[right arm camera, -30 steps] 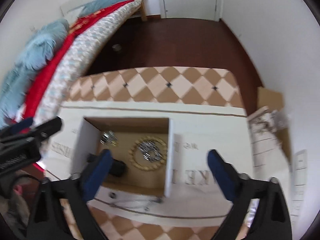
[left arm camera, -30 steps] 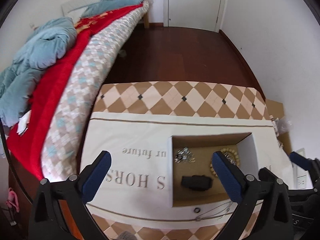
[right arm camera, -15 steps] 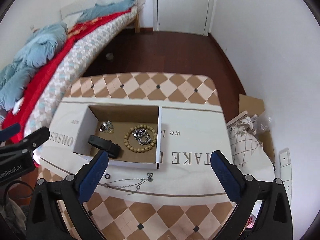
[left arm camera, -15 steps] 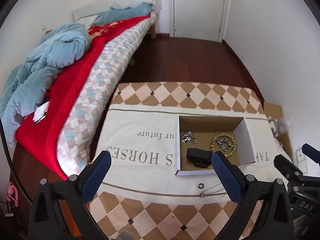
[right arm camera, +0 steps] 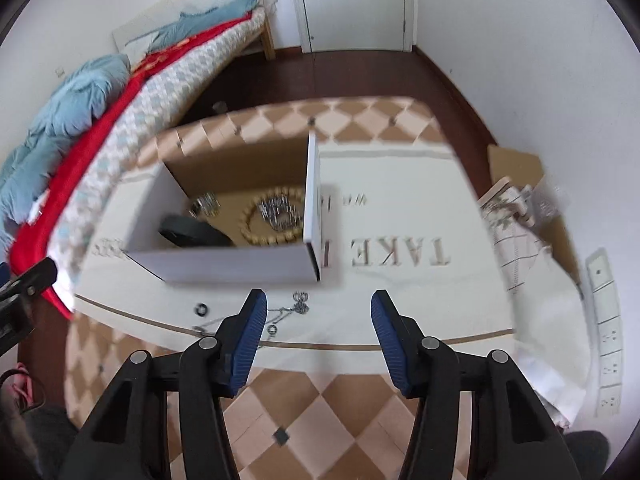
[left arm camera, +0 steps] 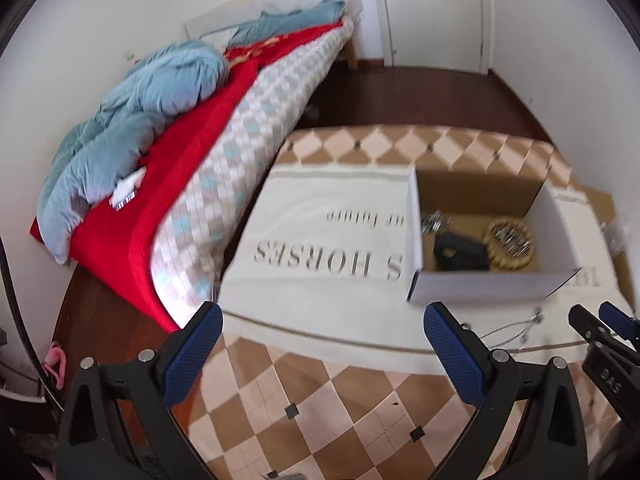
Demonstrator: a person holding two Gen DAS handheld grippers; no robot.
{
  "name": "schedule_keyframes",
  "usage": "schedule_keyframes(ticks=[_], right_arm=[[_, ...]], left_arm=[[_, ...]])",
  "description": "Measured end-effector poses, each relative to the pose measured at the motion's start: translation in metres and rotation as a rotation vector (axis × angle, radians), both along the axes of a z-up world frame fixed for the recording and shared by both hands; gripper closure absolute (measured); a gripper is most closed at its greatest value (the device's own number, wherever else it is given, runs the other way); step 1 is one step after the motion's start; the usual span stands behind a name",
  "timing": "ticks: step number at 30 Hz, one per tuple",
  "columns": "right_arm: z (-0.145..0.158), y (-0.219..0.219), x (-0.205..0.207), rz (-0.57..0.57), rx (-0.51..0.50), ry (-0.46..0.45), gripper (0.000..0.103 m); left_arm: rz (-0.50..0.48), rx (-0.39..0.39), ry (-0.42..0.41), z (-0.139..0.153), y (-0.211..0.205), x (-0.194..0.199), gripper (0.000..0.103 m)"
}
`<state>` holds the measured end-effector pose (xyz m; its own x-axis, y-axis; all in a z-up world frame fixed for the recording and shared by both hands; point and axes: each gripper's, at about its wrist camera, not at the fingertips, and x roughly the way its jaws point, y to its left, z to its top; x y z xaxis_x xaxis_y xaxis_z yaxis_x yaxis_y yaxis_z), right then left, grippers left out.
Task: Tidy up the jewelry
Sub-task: 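Grasp a second small stud earring from the cloth with the right tool, then grasp a small ring with the left tool while the right tool holds the earring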
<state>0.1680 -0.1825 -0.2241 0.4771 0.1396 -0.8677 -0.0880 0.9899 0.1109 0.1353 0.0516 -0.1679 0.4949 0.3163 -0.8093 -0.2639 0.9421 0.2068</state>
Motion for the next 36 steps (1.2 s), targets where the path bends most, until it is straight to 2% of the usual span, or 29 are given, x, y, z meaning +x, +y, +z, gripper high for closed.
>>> schedule_keyframes(ticks=[5,9,10,11,12,13,15,19,22,26,31,33,36], right_arm=[[-0.038,0.014,0.01,0.025,0.0,0.018,0.047],[-0.059,0.026,0.018,0.044,-0.02,0.053,0.048],[-0.06,0.031,0.015,0.051,-0.057,0.016,0.063],[-0.06,0.034,0.014,0.053,-0.089,0.004,0.069],[-0.061,0.037,0.013,0.071,-0.092,-0.005,0.088],[-0.061,0.039,0.012,0.074,-0.103,-0.003,0.095],[-0.06,0.036,0.01,0.068,-0.113,-0.002,0.095],[-0.05,-0.004,0.006,-0.023,-0.068,0.008,0.095],[-0.043,-0.033,0.006,-0.082,-0.058,0.012,0.095],[-0.038,-0.06,0.007,-0.136,-0.06,0.009,0.095],[-0.042,-0.079,0.007,-0.17,-0.059,0.017,0.095],[-0.043,-0.083,0.004,-0.176,-0.058,0.021,0.095],[-0.046,-0.086,0.003,-0.183,-0.05,0.028,0.095]], left_arm=[[0.059,-0.018,0.067,-0.035,0.01,0.006,0.0],[0.086,-0.023,0.092,-0.047,0.019,0.01,0.0],[0.089,-0.025,0.095,-0.05,0.021,0.011,0.0],[0.091,-0.02,0.101,-0.052,0.021,0.012,0.0],[0.089,-0.02,0.105,-0.054,0.022,0.013,0.0],[0.086,-0.023,0.108,-0.056,0.022,0.014,0.0],[0.078,-0.031,0.115,-0.058,0.02,0.016,0.0],[0.019,-0.084,0.115,-0.061,0.005,0.019,0.001],[-0.041,-0.133,0.151,-0.071,-0.015,0.026,0.001],[-0.113,-0.19,0.197,-0.084,-0.042,0.037,0.009],[-0.161,-0.2,0.221,-0.094,-0.066,0.047,0.01],[-0.17,-0.196,0.226,-0.096,-0.071,0.049,0.027],[-0.183,-0.208,0.241,-0.102,-0.075,0.053,0.042]])
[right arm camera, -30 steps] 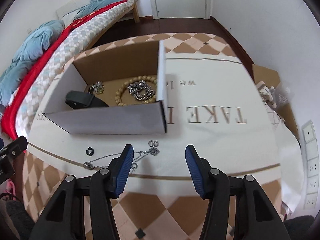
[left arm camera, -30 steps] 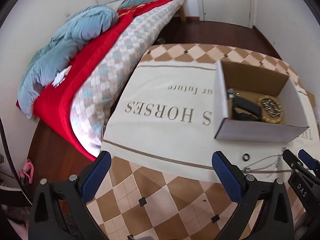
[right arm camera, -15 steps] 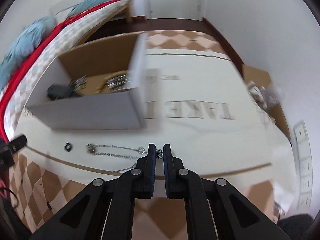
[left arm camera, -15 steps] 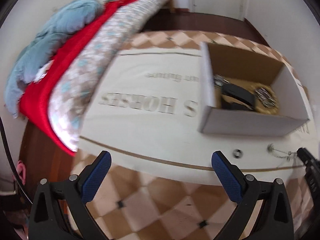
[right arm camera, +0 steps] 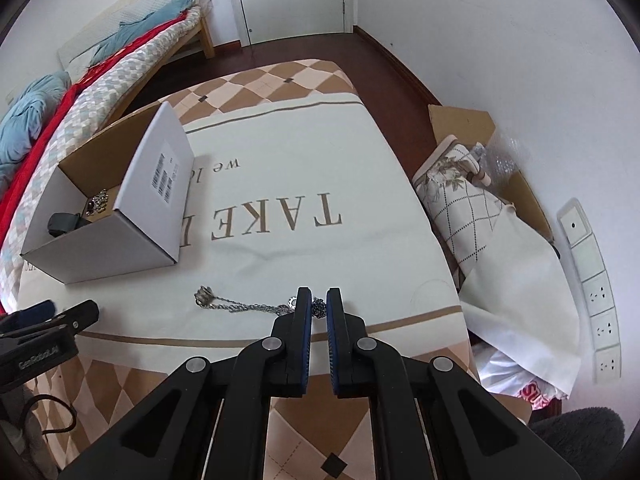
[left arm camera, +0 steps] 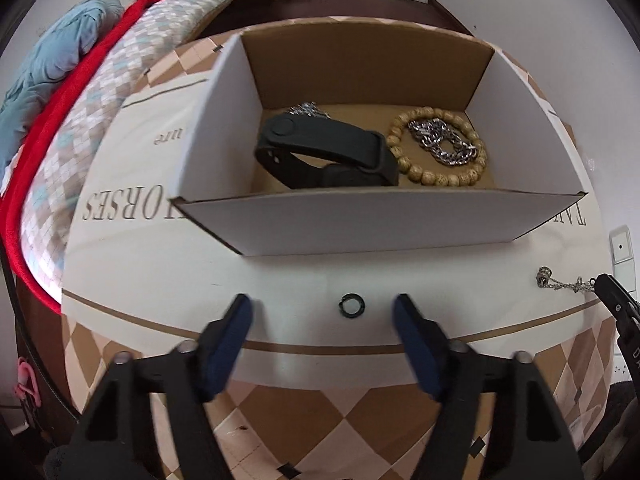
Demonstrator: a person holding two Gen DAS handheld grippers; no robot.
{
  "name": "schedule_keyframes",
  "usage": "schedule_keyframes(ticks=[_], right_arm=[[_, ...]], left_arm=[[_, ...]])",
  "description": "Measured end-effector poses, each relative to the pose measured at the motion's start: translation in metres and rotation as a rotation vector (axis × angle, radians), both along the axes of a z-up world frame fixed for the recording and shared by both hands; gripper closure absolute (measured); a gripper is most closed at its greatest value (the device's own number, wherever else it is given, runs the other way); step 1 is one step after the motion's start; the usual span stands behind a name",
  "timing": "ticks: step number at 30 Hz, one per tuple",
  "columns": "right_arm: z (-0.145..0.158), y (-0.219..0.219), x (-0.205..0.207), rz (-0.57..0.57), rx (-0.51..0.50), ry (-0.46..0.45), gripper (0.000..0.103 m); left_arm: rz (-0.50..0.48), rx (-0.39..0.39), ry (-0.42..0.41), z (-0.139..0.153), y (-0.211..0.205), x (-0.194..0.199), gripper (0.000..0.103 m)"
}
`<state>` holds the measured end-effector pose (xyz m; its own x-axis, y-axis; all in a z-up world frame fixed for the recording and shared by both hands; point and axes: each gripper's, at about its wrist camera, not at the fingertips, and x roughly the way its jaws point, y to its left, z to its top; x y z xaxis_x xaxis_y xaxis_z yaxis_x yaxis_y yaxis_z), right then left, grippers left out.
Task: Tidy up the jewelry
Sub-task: 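Grasp a small ring with the left tool while the right tool holds the earring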
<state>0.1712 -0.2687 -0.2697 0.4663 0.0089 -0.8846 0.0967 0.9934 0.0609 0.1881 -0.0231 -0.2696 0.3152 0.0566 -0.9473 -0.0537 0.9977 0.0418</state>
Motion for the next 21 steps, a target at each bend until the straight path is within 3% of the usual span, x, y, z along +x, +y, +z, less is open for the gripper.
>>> schedule_keyframes(ticks=[2,6,14,21], right_arm=[[-0.001,0.001,-0.001,0.001,-0.005,-0.001,0.095],[-0.001,0.003,-0.001,0.007,-0.004,0.001,0.095],[0.026,0.01,0.001,0.026,0.024,-0.055,0.095],[0.068,0.021,-0.002,0.07,0.066,-0.124,0.095]], left_arm=[[-0.012,-0.013,-0.017,0.001,-0.002,-0.001,0.055],[-0.042,-0.013,-0.033,0.003,-0.009,-0.001,0.093],[-0.045,-0.037,-0.041,0.009,-0.01,-0.006,0.093],[-0.07,-0.068,-0.082,0.044,-0.009,-0.012,0.093]])
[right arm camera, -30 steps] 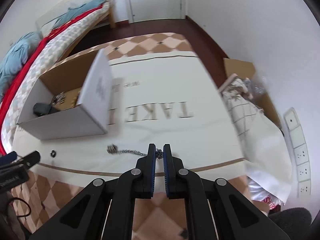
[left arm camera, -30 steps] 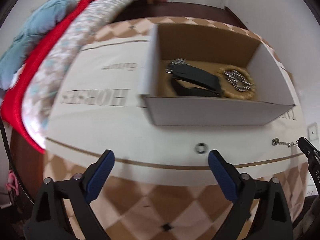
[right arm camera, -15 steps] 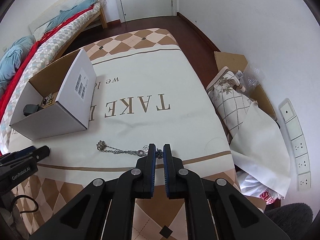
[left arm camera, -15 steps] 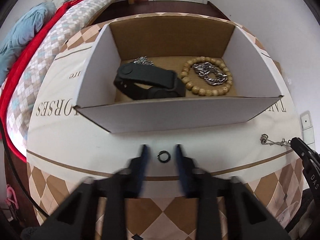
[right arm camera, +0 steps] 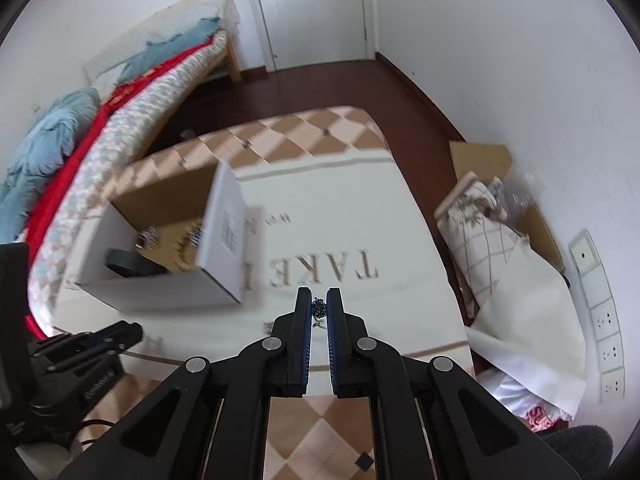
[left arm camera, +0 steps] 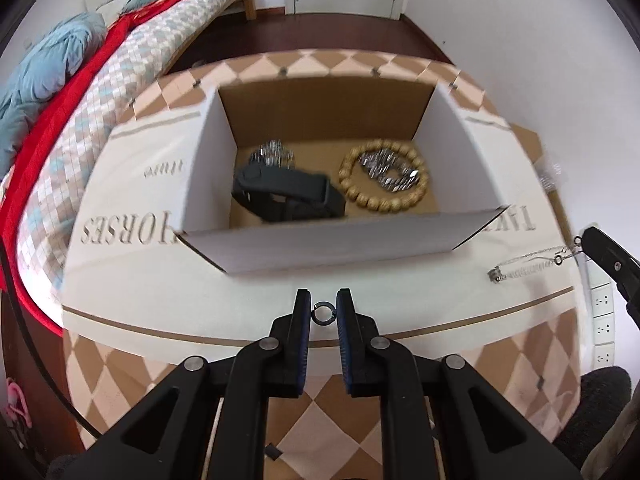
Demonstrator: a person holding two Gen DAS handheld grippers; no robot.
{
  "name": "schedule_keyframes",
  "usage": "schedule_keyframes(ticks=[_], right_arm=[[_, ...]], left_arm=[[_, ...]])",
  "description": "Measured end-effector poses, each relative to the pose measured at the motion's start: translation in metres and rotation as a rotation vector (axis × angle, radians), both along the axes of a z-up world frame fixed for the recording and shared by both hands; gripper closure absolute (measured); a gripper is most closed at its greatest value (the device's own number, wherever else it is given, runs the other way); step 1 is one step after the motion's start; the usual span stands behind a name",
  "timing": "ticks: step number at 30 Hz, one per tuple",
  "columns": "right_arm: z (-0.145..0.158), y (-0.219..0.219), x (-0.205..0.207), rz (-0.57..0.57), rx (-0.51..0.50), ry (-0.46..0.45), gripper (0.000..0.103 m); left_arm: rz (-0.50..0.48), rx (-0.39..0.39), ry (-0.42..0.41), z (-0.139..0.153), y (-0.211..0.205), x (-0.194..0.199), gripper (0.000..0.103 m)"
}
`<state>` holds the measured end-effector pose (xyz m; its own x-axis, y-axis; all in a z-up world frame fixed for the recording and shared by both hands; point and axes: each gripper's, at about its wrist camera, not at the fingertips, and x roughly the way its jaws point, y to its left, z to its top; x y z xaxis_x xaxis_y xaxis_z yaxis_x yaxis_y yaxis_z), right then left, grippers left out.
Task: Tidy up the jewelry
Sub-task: 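Grasp a small ring with the left tool while the right tool holds the earring, then carry the ring and earring over the white box and open both tools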
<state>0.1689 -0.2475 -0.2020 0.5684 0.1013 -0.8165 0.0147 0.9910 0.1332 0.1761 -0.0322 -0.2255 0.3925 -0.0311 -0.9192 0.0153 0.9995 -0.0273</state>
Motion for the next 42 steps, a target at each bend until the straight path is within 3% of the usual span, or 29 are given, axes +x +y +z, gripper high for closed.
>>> schedule_keyframes(ticks=[10,15,19,23,35,37,38,39,40,41,42], right_arm=[[0.082,0.02,0.003,0.123,0.051,-0.11,0.095],[0.126,0.032,0.016,0.182,0.086,-0.173,0.095],[0.144,0.051,0.037,0.241,0.118,-0.169,0.095],[0.139,0.069,0.056,0.278,0.118,-0.13,0.095],[0.073,0.095,0.09,0.338,0.207,0.148,0.095],[0.065,0.095,0.097,0.322,0.213,0.195,0.094],[0.061,0.096,0.1,0.321,0.212,0.216,0.094],[0.06,0.094,0.102,0.306,0.207,0.223,0.09],[0.059,0.093,0.104,0.3,0.199,0.23,0.074],[0.06,0.092,0.104,0.297,0.197,0.232,0.064],[0.061,0.09,0.104,0.285,0.177,0.223,0.051]], left_arm=[[-0.013,-0.05,-0.127,0.101,0.02,0.014,0.093],[-0.009,-0.043,-0.167,0.133,0.027,0.031,0.093],[0.008,-0.052,-0.17,0.144,0.035,0.049,0.093],[0.015,-0.06,-0.138,0.138,0.045,0.071,0.093],[0.007,-0.152,0.062,0.094,0.058,0.121,0.091],[0.017,-0.149,0.077,0.094,0.059,0.126,0.083],[0.025,-0.142,0.074,0.096,0.06,0.128,0.068],[0.029,-0.134,0.068,0.098,0.061,0.129,0.042],[0.041,-0.127,0.055,0.101,0.064,0.13,0.031],[0.058,-0.132,0.032,0.107,0.069,0.129,0.02],[0.069,-0.13,0.019,0.11,0.073,0.128,0.019]])
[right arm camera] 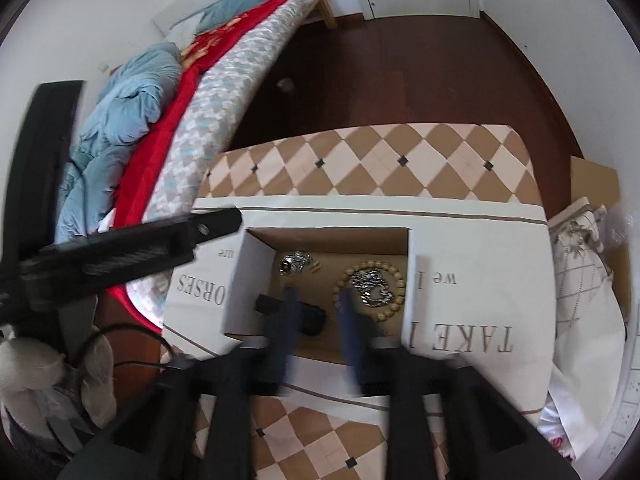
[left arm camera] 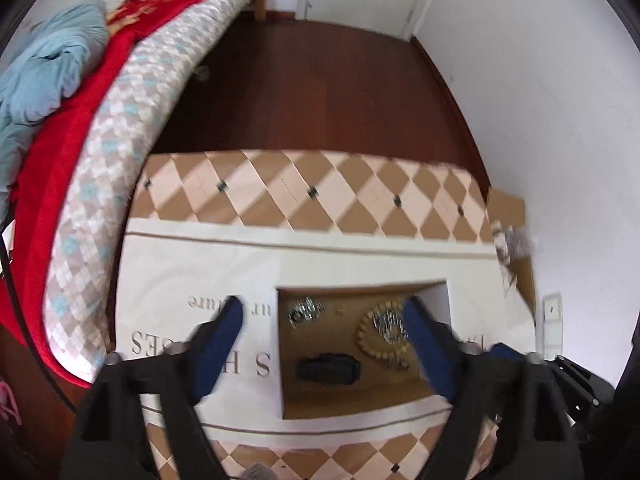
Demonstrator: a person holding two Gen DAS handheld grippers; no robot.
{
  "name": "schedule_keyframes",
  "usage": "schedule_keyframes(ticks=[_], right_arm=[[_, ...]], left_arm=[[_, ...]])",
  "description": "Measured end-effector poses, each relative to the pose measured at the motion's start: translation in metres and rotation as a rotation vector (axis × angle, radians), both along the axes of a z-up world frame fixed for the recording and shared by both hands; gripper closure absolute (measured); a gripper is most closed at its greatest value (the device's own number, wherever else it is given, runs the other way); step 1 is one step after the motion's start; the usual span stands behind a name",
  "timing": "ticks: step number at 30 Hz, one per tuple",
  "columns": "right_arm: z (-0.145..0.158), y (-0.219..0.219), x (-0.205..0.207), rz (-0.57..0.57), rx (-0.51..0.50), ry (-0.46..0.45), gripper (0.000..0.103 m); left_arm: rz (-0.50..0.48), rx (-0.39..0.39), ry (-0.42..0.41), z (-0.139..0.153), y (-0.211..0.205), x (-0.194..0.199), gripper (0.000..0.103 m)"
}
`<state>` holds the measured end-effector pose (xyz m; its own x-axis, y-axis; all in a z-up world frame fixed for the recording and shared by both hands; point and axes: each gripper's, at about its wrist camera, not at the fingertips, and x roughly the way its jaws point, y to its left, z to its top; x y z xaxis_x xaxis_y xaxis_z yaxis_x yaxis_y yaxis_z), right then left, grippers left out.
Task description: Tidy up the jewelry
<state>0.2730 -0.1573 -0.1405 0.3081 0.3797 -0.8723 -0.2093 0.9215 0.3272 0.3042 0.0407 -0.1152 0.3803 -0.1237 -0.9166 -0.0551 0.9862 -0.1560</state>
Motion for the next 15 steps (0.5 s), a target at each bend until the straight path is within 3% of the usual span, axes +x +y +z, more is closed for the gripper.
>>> schedule_keyframes(ticks=[2,3,6,15], right_arm=[[0.002,0.0,-0.001,-0.002,-0.045,-0.009,0.041],[0.003,-0.001,-0.001,-0.01,-0.073,-0.012,0.035],[0.003,-0.002,-0.004,-0.029,-0.185,-0.029,0.002],[-0.001,-0.007,-0.027,-0.071,-0.31,-0.042,0.0]], left_arm=[[0.028,0.034,-0.012,0.007,0.007,-0.002,0.016],[0.034,0.048,-0.017,0.008,0.008,-0.004,0.009],[0.072,0.122,-0.049,0.016,0.014,-0.018,0.002],[0.093,0.188,-0.06,0.008,0.016,-0.071,0.001]])
